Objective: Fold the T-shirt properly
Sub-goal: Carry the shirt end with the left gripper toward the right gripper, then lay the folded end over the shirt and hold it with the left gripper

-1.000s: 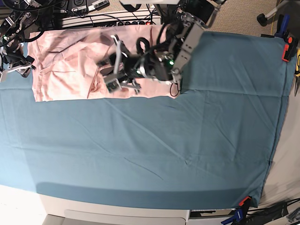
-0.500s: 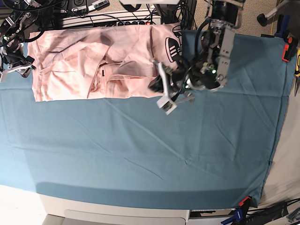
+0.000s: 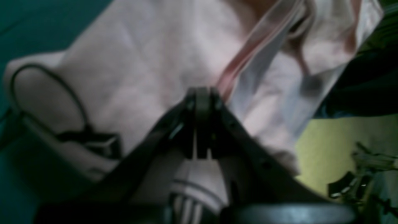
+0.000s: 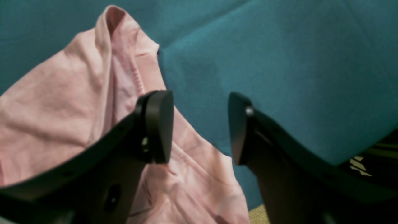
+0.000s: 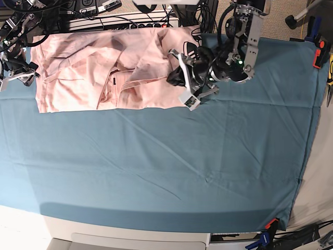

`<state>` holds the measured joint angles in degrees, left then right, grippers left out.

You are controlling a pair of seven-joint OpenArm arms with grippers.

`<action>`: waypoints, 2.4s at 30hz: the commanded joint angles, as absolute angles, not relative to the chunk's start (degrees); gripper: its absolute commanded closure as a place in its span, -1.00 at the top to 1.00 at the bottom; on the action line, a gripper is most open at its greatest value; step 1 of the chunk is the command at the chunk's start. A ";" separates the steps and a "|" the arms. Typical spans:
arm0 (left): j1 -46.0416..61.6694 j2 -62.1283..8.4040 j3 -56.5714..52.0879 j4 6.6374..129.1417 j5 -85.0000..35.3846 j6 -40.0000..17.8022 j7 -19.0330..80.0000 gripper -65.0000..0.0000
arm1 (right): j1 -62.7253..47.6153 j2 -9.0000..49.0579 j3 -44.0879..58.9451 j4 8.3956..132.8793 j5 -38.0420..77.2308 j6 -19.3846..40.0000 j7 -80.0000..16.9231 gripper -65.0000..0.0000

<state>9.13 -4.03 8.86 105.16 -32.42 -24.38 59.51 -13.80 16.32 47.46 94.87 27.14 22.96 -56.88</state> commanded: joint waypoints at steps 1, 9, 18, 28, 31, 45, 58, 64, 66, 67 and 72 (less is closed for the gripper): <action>9.10 -2.90 8.97 106.41 -33.85 -24.64 58.41 -1.00 | -13.47 17.63 47.57 95.77 27.86 23.18 -55.42 -0.12; 9.54 0.23 17.98 106.39 -29.56 -23.29 56.03 -1.00 | -13.47 17.63 47.57 95.77 27.86 23.16 -55.40 -0.12; 9.52 2.11 27.07 106.39 -26.87 -23.94 54.13 -1.00 | -13.47 17.63 47.57 95.77 27.88 23.18 -55.40 -0.12; 9.19 1.50 20.99 114.56 -21.43 -23.46 53.89 -1.00 | -13.50 17.63 47.57 95.77 28.05 23.18 -55.42 -0.12; 9.19 -0.67 17.17 115.52 -16.05 -19.62 53.25 -1.00 | -13.50 17.63 47.57 95.77 28.08 23.18 -55.35 -0.12; 14.31 -4.64 12.14 113.97 -14.57 -17.30 54.15 -1.00 | -13.47 17.63 47.57 95.77 28.08 23.18 -54.98 -0.12; 14.46 -2.48 26.11 112.09 -11.33 -14.85 52.03 -1.00 | -13.47 17.63 47.57 95.77 28.10 23.18 -54.78 -0.12; 14.46 -2.37 28.71 112.09 -25.54 -27.03 51.51 -1.00 | -13.47 17.63 47.57 95.77 28.08 23.18 -54.78 -0.12; 14.41 -2.37 28.71 112.12 -30.17 -32.29 51.64 -1.00 | -13.47 17.63 47.57 95.77 28.08 23.18 -54.78 -0.12; 14.31 -2.39 28.71 112.12 -31.88 -34.72 51.66 -1.00 | -13.47 17.63 47.57 95.77 28.08 23.18 -54.78 -0.12; 13.98 -2.44 28.69 112.12 -34.02 -37.36 53.17 -1.00 | -13.41 18.02 47.57 95.72 27.79 23.35 -56.42 -0.12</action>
<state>14.28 -2.90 28.58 111.09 -32.75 -36.95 54.37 -13.80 16.45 47.24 94.87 27.33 23.18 -57.49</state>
